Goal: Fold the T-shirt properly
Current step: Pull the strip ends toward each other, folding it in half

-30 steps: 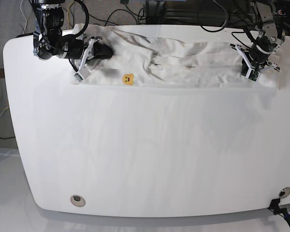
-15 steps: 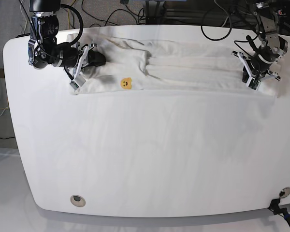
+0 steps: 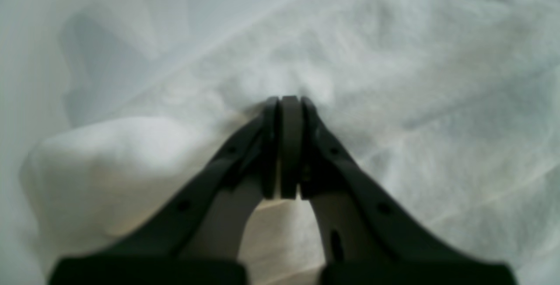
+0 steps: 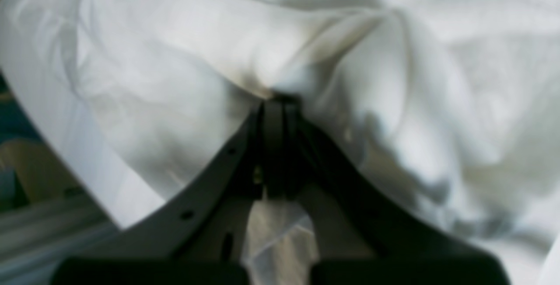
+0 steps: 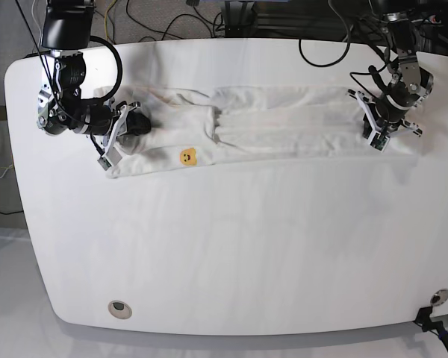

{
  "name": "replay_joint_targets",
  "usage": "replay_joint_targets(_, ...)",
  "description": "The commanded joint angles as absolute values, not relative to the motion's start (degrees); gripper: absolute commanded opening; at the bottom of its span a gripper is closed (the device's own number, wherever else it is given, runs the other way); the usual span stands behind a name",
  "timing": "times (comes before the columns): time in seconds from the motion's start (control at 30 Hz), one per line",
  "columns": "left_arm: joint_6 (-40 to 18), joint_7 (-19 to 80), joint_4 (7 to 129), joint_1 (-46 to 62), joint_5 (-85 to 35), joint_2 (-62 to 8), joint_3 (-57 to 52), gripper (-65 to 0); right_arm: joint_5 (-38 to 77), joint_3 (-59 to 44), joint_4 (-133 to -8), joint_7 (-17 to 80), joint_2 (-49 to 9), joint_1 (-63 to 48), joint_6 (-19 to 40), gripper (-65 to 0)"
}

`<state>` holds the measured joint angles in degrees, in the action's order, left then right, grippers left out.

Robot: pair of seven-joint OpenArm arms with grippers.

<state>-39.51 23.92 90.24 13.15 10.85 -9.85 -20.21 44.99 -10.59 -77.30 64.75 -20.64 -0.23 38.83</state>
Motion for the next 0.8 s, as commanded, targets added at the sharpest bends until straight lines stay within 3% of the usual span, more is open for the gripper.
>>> replay_joint_targets(0.0, -40.0, 24.6, 89.4, 11.6, 11.5, -9.7, -19.8, -65.0, 40.5, -10.5, -74.9, 65.0, -21.8, 0.7, 37.8, -65.0)
replay_joint_targets(0.17, -40.0, 24.6, 84.2, 7.6, 11.5, -9.6, -19.8, -65.0, 40.5, -7.0, -69.1, 62.0, -23.3, 4.8, 37.8, -65.0)
replay_joint_targets(0.77, -40.0, 24.2, 82.4, 6.2, 11.4, -13.0, -19.8, -65.0, 40.4, -3.8, -68.9, 61.8, -25.1, 5.7, 37.8, -65.0)
